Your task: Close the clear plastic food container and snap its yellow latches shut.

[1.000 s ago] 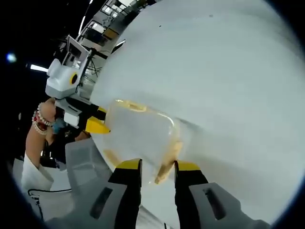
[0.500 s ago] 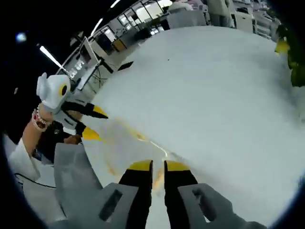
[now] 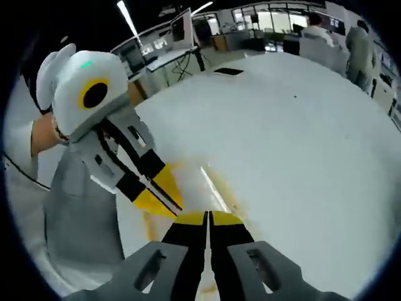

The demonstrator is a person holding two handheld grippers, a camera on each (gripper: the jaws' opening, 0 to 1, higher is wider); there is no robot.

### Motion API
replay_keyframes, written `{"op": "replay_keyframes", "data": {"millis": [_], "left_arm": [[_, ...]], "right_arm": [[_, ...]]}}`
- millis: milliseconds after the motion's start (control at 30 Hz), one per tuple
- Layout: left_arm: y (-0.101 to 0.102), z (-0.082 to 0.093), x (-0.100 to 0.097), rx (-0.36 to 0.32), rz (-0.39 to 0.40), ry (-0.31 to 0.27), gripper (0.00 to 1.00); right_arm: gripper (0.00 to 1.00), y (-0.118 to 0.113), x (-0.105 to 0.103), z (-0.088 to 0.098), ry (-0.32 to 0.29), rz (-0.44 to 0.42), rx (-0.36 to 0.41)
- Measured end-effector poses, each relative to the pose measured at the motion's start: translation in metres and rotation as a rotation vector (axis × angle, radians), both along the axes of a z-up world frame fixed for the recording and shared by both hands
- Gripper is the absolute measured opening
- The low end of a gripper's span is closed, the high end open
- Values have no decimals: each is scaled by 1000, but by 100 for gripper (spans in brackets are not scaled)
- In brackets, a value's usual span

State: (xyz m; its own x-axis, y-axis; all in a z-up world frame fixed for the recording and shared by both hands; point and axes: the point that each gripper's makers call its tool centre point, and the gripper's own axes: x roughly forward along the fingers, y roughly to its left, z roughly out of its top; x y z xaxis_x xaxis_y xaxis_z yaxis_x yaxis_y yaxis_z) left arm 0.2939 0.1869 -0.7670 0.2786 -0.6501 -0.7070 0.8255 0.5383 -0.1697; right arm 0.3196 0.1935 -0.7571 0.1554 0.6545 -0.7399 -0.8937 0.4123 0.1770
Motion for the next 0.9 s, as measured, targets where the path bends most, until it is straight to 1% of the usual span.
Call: {"op": "replay_keyframes", "data": {"millis": [33, 67, 100, 133, 167, 200, 233, 267, 300, 333, 433, 500, 533, 567, 600, 633, 667, 700, 733, 767, 800, 833, 867, 900], "left_arm": [[0, 2, 0, -10, -1, -7, 1], [-4, 6, 3, -37, -4, -42, 4], [-5, 7, 3, -46, -4, -44, 4], [-6, 8, 2, -57, -2, -37, 4], [-7, 10, -1, -75, -8, -29, 6], [-7, 11, -3, -79, -9, -31, 10], [-8, 12, -5, -79, -18, -45, 14], [-8, 13, -6, -70, -41, -74, 17], [-7, 13, -7, -63, -56, -94, 18], [-6, 13, -9, -57, -68, -101, 18], [-3, 14, -10, -45, -76, -131, 19], [-4, 12, -15, -39, -95, -129, 24], [-3, 8, -21, -12, -143, -140, 27], [-3, 6, -23, 8, -164, -164, 33], [-1, 2, -24, 44, -190, -201, 36], [-1, -1, -26, 66, -213, -218, 39], [-4, 1, -27, 71, -258, -273, 40], [-3, -1, -29, 88, -267, -266, 41], [-5, -1, -30, 100, -288, -297, 42], [-4, -3, -30, 120, -298, -302, 42], [-4, -4, -29, 143, -315, -333, 42], [-4, -4, -29, 158, -327, -350, 42], [-5, -5, -30, 164, -334, -367, 42], [-6, -6, -29, 166, -332, -374, 41]], "right_arm": [[0, 4, 1, 2, -3, 8, 21], [0, 5, -1, 3, 14, 7, 30], [0, 9, -2, 4, 30, 11, 49], [0, 9, -2, 4, 32, 14, 53], [0, 11, 0, 5, 25, 20, 61], [0, 11, 0, 4, 22, 37, 58], [2, 12, 1, 3, 23, 51, 54], [5, 12, 2, 1, 32, 52, 51], [8, 12, 4, 1, 30, 46, 54], [11, 13, 8, 1, 22, 44, 60], [13, 15, 13, 2, 38, 40, 68], [16, 16, 15, 1, 41, 41, 62], [20, 16, 15, 0, 43, 45, 59], [22, 15, 16, -1, 47, 52, 51], [23, 15, 14, -2, 55, 69, 44], [23, 14, 12, -3, 66, 91, 37], [22, 14, 11, -4, 71, 99, 31], [21, 12, 10, -6, 81, 112, 15], [22, 11, 9, -8, 86, 124, 2], [23, 8, 8, -11, 97, 145, -28], [25, 6, 7, -13, 113, 153, -45], [28, 3, 4, -16, 138, 155, -79], [30, 0, 5, -19, 132, 170, -116], [32, -1, 5, -21, 128, 190, -137]]}}
